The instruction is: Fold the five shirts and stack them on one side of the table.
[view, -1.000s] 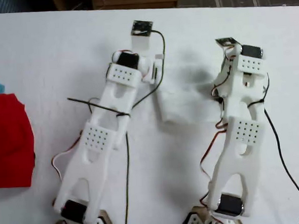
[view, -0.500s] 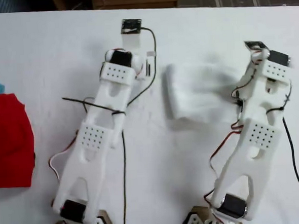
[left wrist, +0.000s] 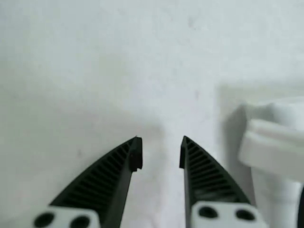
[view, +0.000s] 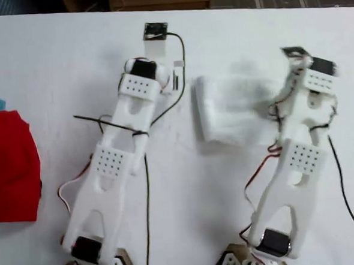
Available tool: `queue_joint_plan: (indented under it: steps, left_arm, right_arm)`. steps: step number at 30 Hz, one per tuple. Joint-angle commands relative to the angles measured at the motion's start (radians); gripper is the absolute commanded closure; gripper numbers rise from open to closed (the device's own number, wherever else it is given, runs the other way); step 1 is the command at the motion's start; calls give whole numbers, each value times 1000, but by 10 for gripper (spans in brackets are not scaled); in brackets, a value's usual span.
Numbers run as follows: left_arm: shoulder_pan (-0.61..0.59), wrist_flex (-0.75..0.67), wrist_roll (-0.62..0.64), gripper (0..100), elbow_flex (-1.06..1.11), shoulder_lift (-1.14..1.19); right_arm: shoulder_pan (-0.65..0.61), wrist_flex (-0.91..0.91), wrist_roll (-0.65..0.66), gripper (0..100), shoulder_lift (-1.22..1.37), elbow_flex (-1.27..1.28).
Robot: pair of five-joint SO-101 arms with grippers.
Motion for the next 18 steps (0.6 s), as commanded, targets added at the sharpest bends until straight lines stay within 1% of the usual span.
queue_joint_plan:
  steps: [1, 4, 11, 15, 16, 18]
  left_arm:
    - [-14, -5, 9, 849, -45, -15]
    - [-14, -5, 9, 849, -45, -15]
    - [-6, -6, 9, 849, -47, -17]
    - [11, 5, 11, 849, -47, -18]
    - [21, 29, 12, 849, -45, -23]
    - [52, 104, 58, 847, -50, -26]
  right_arm:
    - [-61, 22, -9, 978, -50, -44]
    - [-70, 24, -8, 978, -64, -34]
    - [-219, 22, -9, 978, -54, -34]
    - [-265, 22, -9, 978, -36, -44]
    - [-265, 21, -9, 978, -30, -44]
    - [-263, 5, -9, 978, -19, -44]
